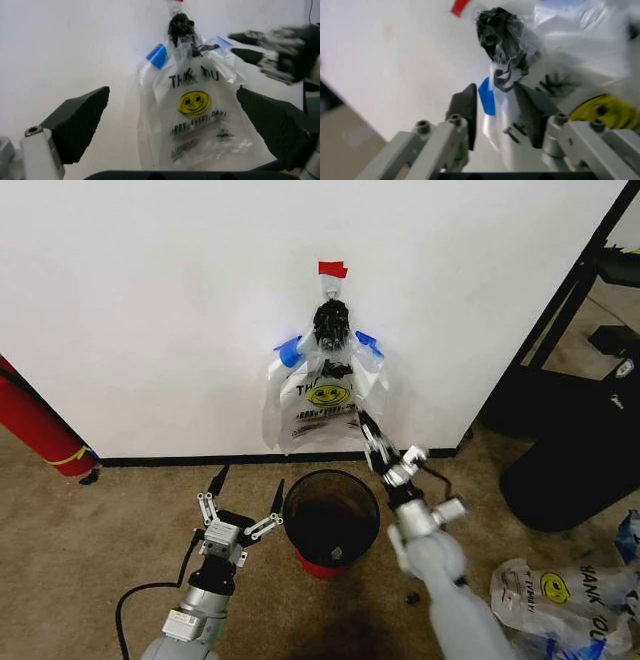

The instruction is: Pick up the garbage bag from the wall and place it over the trash bin.

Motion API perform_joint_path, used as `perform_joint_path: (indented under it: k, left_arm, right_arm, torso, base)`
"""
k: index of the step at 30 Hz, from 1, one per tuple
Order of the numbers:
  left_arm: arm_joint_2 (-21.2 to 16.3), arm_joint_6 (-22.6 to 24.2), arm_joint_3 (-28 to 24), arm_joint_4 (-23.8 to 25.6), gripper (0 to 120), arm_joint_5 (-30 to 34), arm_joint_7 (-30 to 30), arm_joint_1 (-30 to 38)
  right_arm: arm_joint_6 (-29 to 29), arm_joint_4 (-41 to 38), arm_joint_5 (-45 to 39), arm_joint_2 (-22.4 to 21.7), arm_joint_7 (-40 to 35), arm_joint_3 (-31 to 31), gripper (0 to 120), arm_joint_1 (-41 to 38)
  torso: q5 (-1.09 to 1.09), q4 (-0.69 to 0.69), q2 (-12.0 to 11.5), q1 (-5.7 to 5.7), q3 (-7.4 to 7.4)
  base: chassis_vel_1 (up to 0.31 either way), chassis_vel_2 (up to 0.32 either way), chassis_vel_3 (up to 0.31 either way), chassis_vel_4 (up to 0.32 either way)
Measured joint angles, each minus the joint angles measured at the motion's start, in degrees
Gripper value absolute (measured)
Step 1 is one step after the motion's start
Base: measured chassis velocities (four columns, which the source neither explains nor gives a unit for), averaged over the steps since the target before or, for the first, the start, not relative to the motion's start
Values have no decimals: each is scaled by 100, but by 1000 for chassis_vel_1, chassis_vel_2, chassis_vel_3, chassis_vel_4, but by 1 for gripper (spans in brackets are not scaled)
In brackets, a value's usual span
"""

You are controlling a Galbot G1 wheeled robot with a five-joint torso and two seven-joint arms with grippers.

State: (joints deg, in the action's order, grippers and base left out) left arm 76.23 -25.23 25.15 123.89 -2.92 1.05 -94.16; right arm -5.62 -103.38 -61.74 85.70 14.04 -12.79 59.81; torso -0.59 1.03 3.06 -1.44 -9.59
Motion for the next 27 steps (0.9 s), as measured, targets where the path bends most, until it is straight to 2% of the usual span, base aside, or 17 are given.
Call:
perform_joint_path:
  k: [3, 6, 7, 14, 15, 19, 24, 27]
  left_arm:
    - [11, 11, 63, -14, 100, -3, 3, 2]
    - [37, 22, 88, -73, 100, -9, 4, 23]
    - [37, 22, 88, -73, 100, -9, 4, 23]
    - [72, 45, 91, -172, 100, -12, 6, 88]
    - [72, 45, 91, -172, 100, -12, 6, 88]
    - [81, 45, 73, -203, 100, -12, 6, 109]
    - [75, 44, 50, -211, 100, -12, 6, 112]
    - [55, 40, 53, -211, 100, -11, 2, 109]
  right_arm:
    - [39, 16, -324, 301, -852, 273, 43, -364]
    - [60, 231, -430, 611, -1379, 366, 56, -724]
    - [60, 231, -430, 611, -1379, 366, 56, -724]
    - [63, 541, -414, 641, -1749, 287, 85, -1020]
    - [63, 541, -414, 641, -1749, 287, 85, -1020]
    - [64, 613, -367, 641, -1718, 218, 98, -1093]
    - [72, 664, -268, 643, -1629, 172, 89, -1192]
    - [90, 664, -247, 643, -1599, 119, 76, -1257]
  torso:
    - [0, 0, 0, 0, 0]
    - [0, -1, 0, 0, 0]
    - [0, -1, 0, 0, 0]
    - [1, 1, 0, -1, 0]
    - [1, 1, 0, -1, 0]
    - [2, 2, 0, -1, 0]
    - [2, 0, 0, -1, 0]
    - [2, 1, 0, -1, 0]
  base:
    - [0, 0, 0, 0]
    - [0, 0, 0, 0]
    - [0, 0, 0, 0]
    - [0, 0, 0, 0]
    - [0, 0, 0, 0]
    - [0, 0, 0, 0]
    - [0, 0, 0, 0]
    - [0, 0, 0, 0]
